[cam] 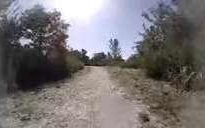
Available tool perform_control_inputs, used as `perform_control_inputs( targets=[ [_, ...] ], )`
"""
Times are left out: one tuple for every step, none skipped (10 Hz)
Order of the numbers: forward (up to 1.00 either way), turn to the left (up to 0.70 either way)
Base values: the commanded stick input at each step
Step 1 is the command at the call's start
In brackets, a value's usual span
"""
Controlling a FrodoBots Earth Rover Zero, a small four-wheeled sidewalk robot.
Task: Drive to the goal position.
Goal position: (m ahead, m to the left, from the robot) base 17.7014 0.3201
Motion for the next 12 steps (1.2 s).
perform_control_inputs(
  targets=[
    [0.70,0.00],
    [0.70,0.00],
    [0.70,0.00],
    [0.70,0.00],
    [0.70,0.00],
    [0.70,0.00],
    [0.70,0.00],
    [0.70,0.00],
    [0.70,0.00],
    [0.70,0.00],
    [0.70,0.00],
    [0.70,0.00]
  ],
)
